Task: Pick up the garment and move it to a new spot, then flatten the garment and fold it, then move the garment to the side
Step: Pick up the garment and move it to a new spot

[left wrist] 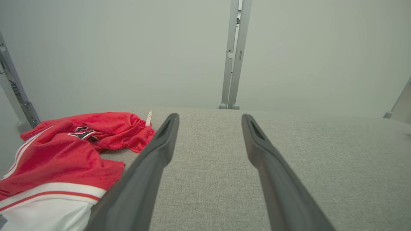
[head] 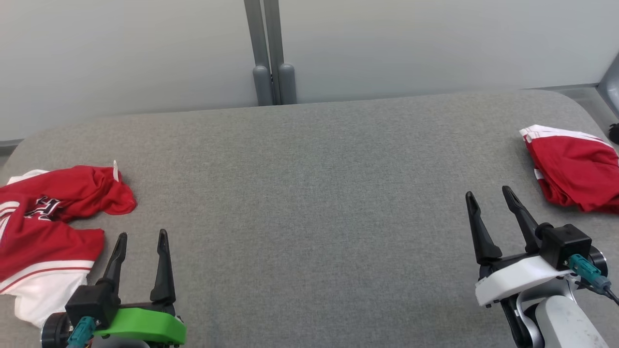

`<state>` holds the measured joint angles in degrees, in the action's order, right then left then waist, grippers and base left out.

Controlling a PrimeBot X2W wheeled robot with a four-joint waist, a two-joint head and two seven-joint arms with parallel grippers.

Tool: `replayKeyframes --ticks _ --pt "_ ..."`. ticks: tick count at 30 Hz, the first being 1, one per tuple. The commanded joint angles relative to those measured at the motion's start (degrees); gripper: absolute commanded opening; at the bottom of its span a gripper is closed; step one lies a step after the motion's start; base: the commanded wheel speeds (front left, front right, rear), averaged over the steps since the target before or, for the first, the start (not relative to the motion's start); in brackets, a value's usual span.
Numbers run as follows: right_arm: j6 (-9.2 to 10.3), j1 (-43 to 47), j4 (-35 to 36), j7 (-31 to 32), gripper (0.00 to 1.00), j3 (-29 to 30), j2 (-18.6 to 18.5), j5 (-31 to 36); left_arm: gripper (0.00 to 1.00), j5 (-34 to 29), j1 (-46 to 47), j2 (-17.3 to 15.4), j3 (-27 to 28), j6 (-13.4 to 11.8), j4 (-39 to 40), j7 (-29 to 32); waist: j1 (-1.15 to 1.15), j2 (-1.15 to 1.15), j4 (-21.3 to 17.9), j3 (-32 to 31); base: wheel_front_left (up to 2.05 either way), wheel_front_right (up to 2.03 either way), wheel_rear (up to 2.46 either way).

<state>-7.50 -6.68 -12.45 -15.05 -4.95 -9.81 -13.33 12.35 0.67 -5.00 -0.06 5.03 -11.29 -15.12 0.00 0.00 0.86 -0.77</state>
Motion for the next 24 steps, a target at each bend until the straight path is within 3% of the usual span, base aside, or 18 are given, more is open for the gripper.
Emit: replayKeyframes --ticks 1,18,24 --pt "0.02 0.43 0.22 -0.16 1.00 -0.04 -0.23 0.03 1.00 -0.61 0.99 -0.07 0.26 0.05 -0.43 -0.02 0.00 0.00 2.20 0.24 0.00 0.00 0.00" --pt "0.02 -0.40 0.30 -0.16 1.00 -2.61 0.44 -0.42 1.00 -0.35 0.87 -0.80 2.03 -1.73 -2.52 0.07 0.00 0.00 20.90 0.77 0.00 0.00 0.00" --pt "0.02 -0.17 0.85 -0.16 1.00 -3.12 0.48 0.29 1.00 0.23 0.00 -1.02 2.29 -2.56 -1.67 0.68 0.00 0.00 25.15 0.67 0.00 0.00 0.00"
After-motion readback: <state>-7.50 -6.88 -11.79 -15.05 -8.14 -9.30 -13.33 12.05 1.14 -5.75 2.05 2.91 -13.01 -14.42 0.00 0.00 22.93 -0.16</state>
